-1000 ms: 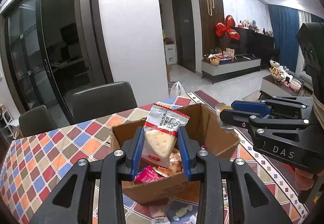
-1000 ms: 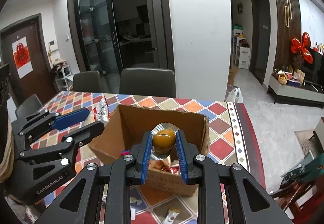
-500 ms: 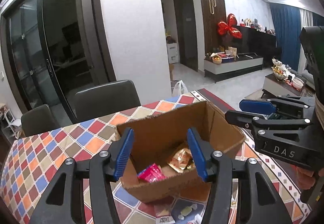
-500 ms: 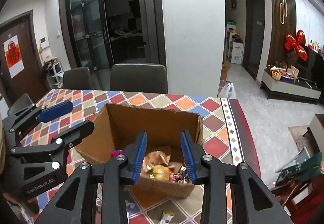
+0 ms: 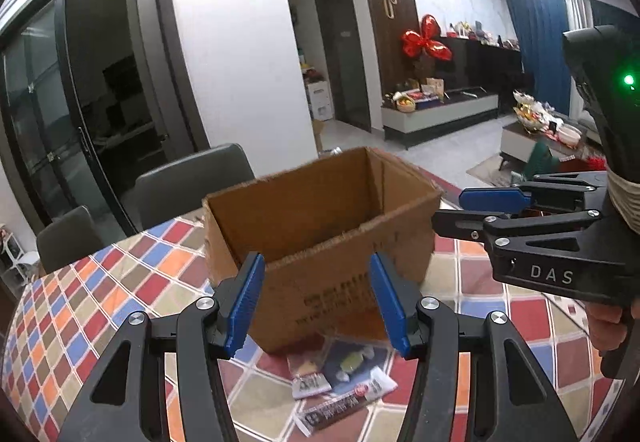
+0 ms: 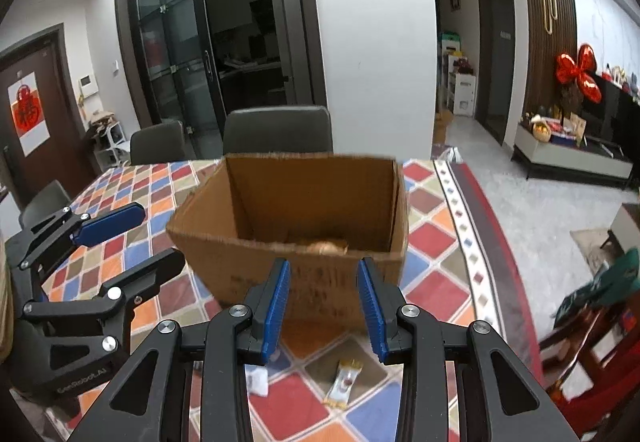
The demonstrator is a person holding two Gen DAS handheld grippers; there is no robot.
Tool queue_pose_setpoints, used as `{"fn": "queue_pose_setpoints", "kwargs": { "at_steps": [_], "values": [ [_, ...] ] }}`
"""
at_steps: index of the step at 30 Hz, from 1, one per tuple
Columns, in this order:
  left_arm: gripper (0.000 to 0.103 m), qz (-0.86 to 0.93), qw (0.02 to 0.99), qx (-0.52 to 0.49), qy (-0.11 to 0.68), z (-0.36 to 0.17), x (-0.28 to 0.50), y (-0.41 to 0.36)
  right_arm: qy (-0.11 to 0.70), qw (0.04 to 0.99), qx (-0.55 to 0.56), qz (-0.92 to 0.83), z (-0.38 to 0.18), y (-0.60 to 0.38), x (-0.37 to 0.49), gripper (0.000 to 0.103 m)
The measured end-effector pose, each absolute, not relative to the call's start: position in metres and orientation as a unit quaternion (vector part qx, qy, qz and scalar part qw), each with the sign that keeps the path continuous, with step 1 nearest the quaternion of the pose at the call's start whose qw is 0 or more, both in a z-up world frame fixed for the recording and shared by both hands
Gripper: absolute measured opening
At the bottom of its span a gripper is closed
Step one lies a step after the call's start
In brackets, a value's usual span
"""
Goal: Organize snacks
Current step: 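Move both open tools back to the remaining snacks on the table, then grasp the gold-ended white candy bar with the right tool while the left tool grasps the green wrapped candy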
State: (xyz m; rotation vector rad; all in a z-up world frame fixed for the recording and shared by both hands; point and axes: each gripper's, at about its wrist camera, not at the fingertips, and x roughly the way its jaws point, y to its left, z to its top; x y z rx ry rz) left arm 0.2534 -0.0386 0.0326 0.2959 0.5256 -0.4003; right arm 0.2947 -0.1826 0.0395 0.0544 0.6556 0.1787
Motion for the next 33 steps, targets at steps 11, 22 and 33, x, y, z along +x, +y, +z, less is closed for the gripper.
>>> {"fn": "queue_pose_setpoints", "kwargs": {
  "at_steps": [11,22,33],
  "values": [
    [0.054,-0.211,0.912,0.150,0.319,-0.015,0.250,-0.043,0.376,0.923,0.041,0.076,-0.011,-0.184,0.285,0.036],
    [0.053,-0.220,0.886,0.154,0.378,-0.064,0.258,-0.045,0.428,0.900,0.051,0.065,-0.060,-0.185,0.282,0.036],
    [0.051,-0.214,0.865,0.148,0.429,-0.099,0.282,-0.046,0.468,0.880,0.059,0.060,-0.093,-0.186,0.292,0.036]
  ]
}}
